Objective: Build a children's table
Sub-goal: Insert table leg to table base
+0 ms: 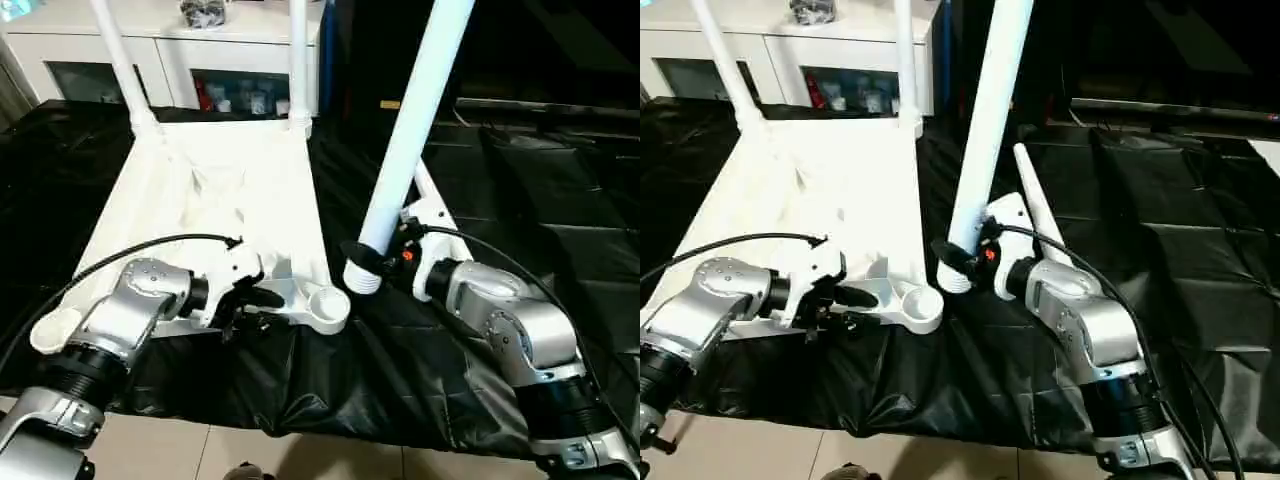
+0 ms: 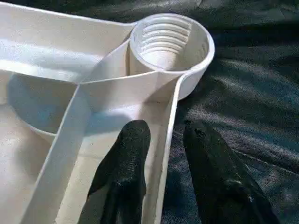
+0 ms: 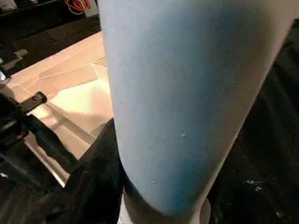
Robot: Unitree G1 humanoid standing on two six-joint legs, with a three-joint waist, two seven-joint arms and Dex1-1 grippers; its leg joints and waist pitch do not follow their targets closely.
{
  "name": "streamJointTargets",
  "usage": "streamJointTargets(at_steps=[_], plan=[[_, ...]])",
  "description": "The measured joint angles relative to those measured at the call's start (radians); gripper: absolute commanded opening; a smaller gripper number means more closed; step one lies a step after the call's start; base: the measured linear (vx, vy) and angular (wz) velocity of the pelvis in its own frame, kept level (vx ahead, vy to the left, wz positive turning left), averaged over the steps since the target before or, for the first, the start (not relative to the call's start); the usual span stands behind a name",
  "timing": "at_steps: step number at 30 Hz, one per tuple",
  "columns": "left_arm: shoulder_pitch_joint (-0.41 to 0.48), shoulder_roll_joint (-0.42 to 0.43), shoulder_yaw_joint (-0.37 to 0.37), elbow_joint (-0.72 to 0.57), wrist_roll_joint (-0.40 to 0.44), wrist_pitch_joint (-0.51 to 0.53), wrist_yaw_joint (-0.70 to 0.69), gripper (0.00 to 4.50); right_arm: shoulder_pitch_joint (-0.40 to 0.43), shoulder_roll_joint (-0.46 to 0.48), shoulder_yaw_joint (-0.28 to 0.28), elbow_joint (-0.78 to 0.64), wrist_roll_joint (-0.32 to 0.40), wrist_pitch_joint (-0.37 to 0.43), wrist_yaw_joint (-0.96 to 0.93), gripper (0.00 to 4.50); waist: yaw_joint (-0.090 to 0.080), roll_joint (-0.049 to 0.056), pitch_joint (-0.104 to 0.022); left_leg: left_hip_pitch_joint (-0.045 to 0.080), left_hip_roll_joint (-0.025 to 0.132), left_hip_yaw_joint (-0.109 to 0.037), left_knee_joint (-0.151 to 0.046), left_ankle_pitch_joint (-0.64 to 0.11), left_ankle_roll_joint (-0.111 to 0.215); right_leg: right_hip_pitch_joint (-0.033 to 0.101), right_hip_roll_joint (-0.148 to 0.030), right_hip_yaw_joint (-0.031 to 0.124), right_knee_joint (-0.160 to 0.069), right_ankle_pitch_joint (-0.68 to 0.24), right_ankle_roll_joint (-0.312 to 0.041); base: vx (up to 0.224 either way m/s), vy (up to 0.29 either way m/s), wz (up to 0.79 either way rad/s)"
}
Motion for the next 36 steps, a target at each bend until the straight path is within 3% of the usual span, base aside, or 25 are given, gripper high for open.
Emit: streamJointTargets(at_steps=[11,13,19,23,26,36], plan=[[0.0,0.026,0.0,0.0,0.025,0.011,-0.025,0.43,-0.025,-0.007,0.02,0.002,-0.001,0.0,0.031,1.91,-0.006,-0.008,-0.001,0.0,0.0,0.0,0.0,0.0,0.0,0.0,0.0,0.0,0.0,0.0,0.0,0.0,0.0,0.0],[0.0,0.026,0.0,0.0,0.026,0.009,-0.026,0.1,-0.038,-0.007,0.02,0.003,0.001,0.0,0.039,1.91,-0.01,-0.01,-0.002,0.0,0.0,0.0,0.0,0.0,0.0,0.0,0.0,0.0,-0.001,0.0,0.0,0.0,0.0,0.0],[-0.002,-0.009,0.0,-0.014,0.026,0.05,-0.014,0.0,-0.038,-0.027,0.037,-0.005,0.035,0.058,0.105,1.91,-0.012,-0.016,-0.003,0.0,0.0,0.001,0.0,0.0,0.0,-0.001,0.0,0.001,-0.002,0.0,0.0,0.0,0.0,0.0],[-0.007,-0.077,0.002,-0.019,0.03,0.074,0.057,0.0,-0.038,-0.039,0.065,-0.004,0.03,0.067,0.122,1.91,-0.008,-0.016,-0.003,0.0,0.0,0.001,0.0,0.0,0.0,0.0,0.0,0.001,-0.001,0.0,0.0,0.0,0.0,0.0],[-0.014,-0.122,0.0,-0.018,0.046,0.077,0.112,0.0,-0.038,-0.034,0.091,0.023,-0.003,0.067,0.112,1.91,-0.006,-0.018,-0.003,0.0,0.0,0.001,0.0,0.0,0.0,0.0,0.0,0.001,-0.001,0.0,0.0,0.0,0.0,0.0],[-0.014,-0.121,0.0,-0.023,0.048,0.089,0.114,0.0,-0.089,-0.022,0.095,0.145,-0.057,-0.003,0.094,1.91,-0.009,-0.018,-0.003,0.0,0.0,0.001,0.0,0.0,0.0,-0.001,0.0,0.001,-0.001,0.0,0.0,0.0,0.0,0.0]])
